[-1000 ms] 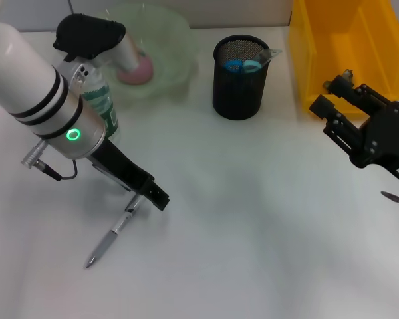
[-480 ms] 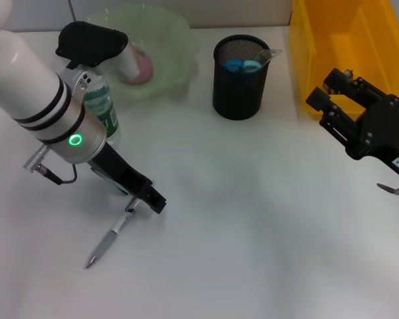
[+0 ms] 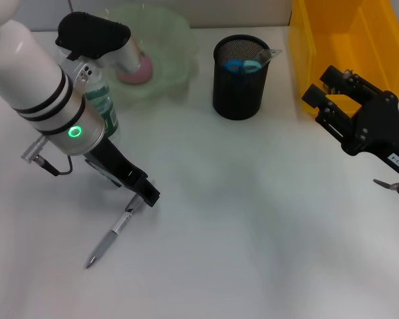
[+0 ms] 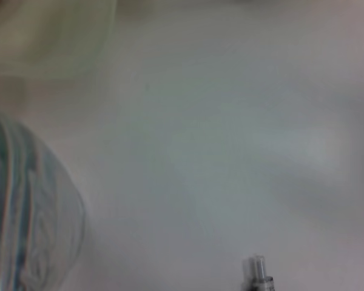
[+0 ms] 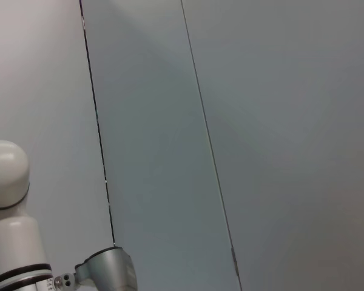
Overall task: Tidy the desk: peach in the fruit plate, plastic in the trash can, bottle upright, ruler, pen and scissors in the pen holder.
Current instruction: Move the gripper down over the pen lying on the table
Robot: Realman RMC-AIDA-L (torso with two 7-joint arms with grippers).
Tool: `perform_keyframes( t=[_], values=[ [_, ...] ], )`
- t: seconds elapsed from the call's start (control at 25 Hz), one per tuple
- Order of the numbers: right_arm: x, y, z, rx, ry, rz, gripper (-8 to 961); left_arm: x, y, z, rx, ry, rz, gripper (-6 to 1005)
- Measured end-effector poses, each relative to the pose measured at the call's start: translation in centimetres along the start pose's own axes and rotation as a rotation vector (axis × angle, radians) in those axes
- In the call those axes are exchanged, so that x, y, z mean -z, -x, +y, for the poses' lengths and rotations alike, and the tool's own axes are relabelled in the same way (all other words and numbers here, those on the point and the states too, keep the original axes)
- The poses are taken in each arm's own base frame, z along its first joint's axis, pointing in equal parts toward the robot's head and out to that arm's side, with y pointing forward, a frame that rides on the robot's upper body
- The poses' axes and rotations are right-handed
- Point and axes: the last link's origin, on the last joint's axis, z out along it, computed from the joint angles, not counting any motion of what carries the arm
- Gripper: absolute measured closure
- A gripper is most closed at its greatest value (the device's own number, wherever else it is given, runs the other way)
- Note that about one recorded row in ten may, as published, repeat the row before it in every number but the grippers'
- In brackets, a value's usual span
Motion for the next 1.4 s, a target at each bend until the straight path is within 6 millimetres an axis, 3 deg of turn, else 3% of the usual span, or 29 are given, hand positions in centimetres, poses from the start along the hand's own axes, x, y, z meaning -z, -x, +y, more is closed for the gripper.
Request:
perform_keyframes(
  t=[0.48, 1.4],
  values=[
    [-0.1, -0.1, -0.2, 0.001, -0.007, 0.008, 466, -0.2, -0.5, 1.1, -0.038, -0.032, -0.042, 200],
    [-0.6, -0.1, -0.4, 0.004, -0.008, 0.013, 467, -0.6, -0.3, 1.1, -0.037, -0.034, -0.048, 202]
  ],
)
